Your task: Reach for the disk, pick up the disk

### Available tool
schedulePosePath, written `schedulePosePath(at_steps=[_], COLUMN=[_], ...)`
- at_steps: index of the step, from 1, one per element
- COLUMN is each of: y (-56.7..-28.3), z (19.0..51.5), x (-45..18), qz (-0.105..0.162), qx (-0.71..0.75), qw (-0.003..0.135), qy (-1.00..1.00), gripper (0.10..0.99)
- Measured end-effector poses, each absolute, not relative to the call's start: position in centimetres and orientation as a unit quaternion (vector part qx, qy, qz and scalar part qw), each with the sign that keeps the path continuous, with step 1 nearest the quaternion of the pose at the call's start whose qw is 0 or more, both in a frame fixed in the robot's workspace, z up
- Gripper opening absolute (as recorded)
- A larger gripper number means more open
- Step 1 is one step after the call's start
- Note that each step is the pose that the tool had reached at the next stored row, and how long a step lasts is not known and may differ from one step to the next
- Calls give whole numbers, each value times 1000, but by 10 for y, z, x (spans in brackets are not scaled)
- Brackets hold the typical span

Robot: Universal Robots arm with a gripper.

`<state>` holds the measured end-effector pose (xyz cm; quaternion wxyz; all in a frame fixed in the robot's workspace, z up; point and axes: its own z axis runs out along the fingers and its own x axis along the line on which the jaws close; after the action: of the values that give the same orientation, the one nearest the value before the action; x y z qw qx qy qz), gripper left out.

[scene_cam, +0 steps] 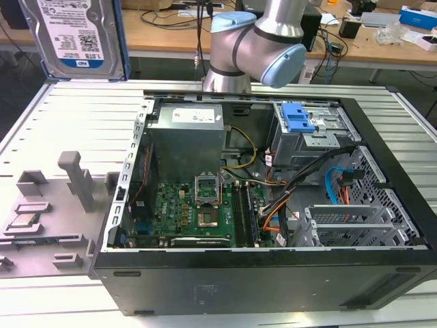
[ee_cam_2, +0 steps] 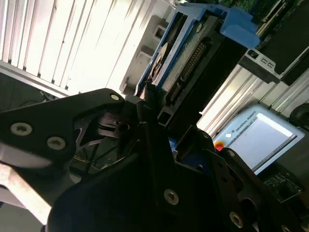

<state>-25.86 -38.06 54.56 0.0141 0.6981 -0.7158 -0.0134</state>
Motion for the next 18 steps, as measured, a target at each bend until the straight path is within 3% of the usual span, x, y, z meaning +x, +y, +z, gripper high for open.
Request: schedulePosePath(at_steps=[18], y=[-381], z=[546], x=[-155], qz=[-14], qx=[698], qw=[15], qy=[-716], gripper=[365])
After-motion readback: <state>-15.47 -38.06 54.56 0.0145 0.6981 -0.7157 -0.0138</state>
